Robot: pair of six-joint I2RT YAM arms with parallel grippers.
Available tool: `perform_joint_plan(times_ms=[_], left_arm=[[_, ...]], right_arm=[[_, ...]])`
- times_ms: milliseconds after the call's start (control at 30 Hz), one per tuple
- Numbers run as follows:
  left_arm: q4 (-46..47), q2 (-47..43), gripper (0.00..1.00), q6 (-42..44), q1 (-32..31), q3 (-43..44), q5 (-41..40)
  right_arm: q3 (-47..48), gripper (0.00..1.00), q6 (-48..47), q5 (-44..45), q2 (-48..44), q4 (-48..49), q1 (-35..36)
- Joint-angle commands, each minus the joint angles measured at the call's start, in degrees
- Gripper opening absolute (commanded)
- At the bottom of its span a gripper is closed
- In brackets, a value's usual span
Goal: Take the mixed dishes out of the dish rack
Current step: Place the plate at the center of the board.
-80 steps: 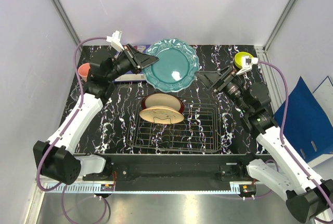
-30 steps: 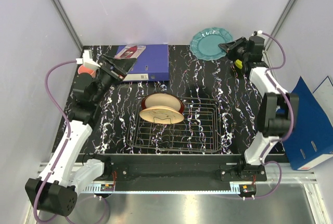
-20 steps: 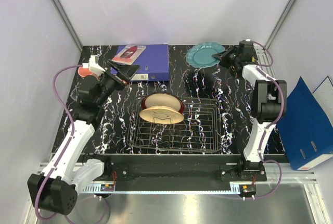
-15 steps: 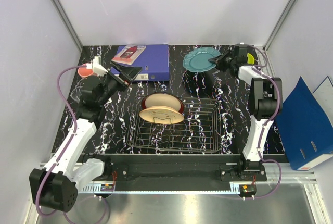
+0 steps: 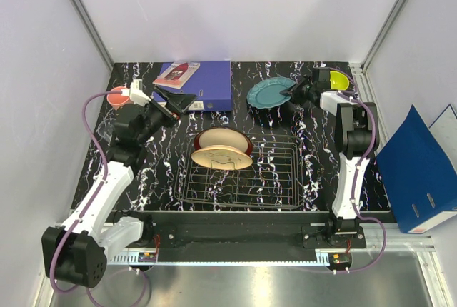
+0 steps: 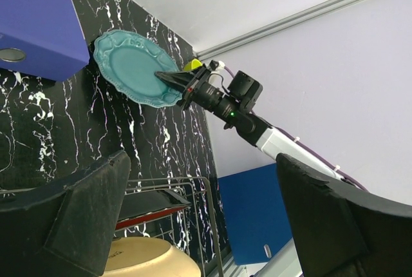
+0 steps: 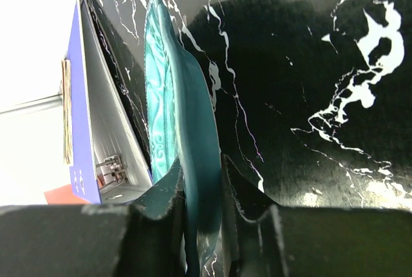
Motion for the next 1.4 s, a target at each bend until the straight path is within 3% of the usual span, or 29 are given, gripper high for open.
perform_joint_plan(times_ms=[0,67,100,200,300,533,867,1167,1367], left_arm=[[3.1,0.7,0.99,0.9,0.0,1.0,1.4],[3.1,0.7,0.99,0.8,0.0,1.0,1.3],[2.9,0.7,0.99,0.8,0.0,1.0,1.4],[2.3,1.1,0.99,0.9,0.0,1.4,1.5],[1.7,1.2,0.99,1.1,0.0,1.8,1.7],[-1.7,0.9,0.99,3.1,0.0,2.7,1.2],[-6.5,2.7,0.99,4.5,0.0,4.5,1.0],[-14.1,2.6,0.99,11.7,-0.2,9.1,-2.7],[-20.2,1.1,0.99,27.8,-5.5,14.8,-10.1]], right_arm=[[4.4,0.16,0.3,-1.8,-1.1,3.5,0.3],[4.3,0.32,0.0,-1.9,-1.3,3.1,0.2],[4.0,0.47,0.0,-1.8,-1.4,2.8,0.2],[3.2,0.65,-0.2,-1.3,-2.3,2.3,0.2],[2.9,0.75,-0.8,-0.6,-3.4,1.1,0.3],[3.9,0.85,-3.8,5.7,-5.4,-7.2,0.4],[4.4,0.86,-8.9,18.3,-8.9,-19.1,1.4],[0.9,0.87,-9.2,22.1,-19.9,-16.2,3.3],[-9.8,0.87,-8.6,18.9,-36.7,-3.0,9.1]])
